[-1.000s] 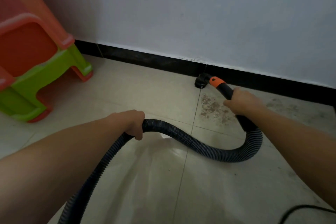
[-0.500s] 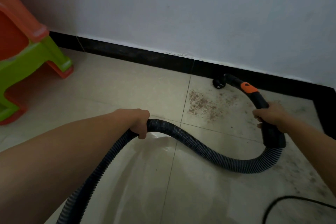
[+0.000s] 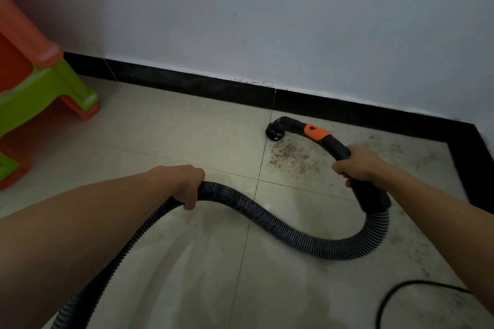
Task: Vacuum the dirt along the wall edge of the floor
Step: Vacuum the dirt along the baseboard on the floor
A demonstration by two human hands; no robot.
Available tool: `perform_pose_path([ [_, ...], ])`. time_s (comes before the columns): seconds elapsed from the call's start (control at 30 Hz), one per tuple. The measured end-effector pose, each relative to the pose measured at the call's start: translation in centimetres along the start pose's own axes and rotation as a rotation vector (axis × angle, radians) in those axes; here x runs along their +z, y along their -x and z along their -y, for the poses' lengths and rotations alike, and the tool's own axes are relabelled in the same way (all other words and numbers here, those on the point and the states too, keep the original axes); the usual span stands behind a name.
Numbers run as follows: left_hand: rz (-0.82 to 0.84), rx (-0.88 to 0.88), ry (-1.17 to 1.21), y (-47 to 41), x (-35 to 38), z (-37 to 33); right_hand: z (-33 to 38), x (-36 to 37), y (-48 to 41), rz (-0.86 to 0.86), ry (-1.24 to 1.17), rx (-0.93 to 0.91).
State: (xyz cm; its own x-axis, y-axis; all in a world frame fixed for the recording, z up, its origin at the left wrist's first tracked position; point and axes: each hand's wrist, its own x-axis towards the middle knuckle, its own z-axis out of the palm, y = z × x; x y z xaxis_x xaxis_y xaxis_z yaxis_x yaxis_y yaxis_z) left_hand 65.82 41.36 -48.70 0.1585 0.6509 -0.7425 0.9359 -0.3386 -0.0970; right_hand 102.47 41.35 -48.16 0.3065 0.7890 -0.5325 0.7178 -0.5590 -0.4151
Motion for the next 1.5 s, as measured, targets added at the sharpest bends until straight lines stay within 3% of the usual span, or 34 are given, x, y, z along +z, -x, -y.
perform_pose_path([
  [0.3,-0.014,0.077,0.001,0.0,-0.4,-2.8,-3.4,-3.2,0.9,-0.107,-0.040,0.115],
  [0.43,-0.014,0.085,-0.019,0.0,-0.7,-3.2,-2.9,-2.7,2.3,-0.053,-0.003,0.096],
  [0.63,-0.002,0.084,-0.100,0.6,0.1,-2.0,-0.4,-0.2,4.3,0.022,0.126,-0.074],
  [0.97,-0.033,0.147,-0.013,0.5,-0.6,-3.6,-2.7,-4.6,4.4,-0.022,0.103,0.071],
  [1.27,0.027,0.098,-0.168,0.4,0.3,-2.6,-1.4,-0.3,7.3,0.103,0.152,-0.088],
  [1.5,-0.017,0.157,-0.110,0.1,0.0,-4.2,-3.7,-3.0,7.6,0.023,0.190,-0.002],
])
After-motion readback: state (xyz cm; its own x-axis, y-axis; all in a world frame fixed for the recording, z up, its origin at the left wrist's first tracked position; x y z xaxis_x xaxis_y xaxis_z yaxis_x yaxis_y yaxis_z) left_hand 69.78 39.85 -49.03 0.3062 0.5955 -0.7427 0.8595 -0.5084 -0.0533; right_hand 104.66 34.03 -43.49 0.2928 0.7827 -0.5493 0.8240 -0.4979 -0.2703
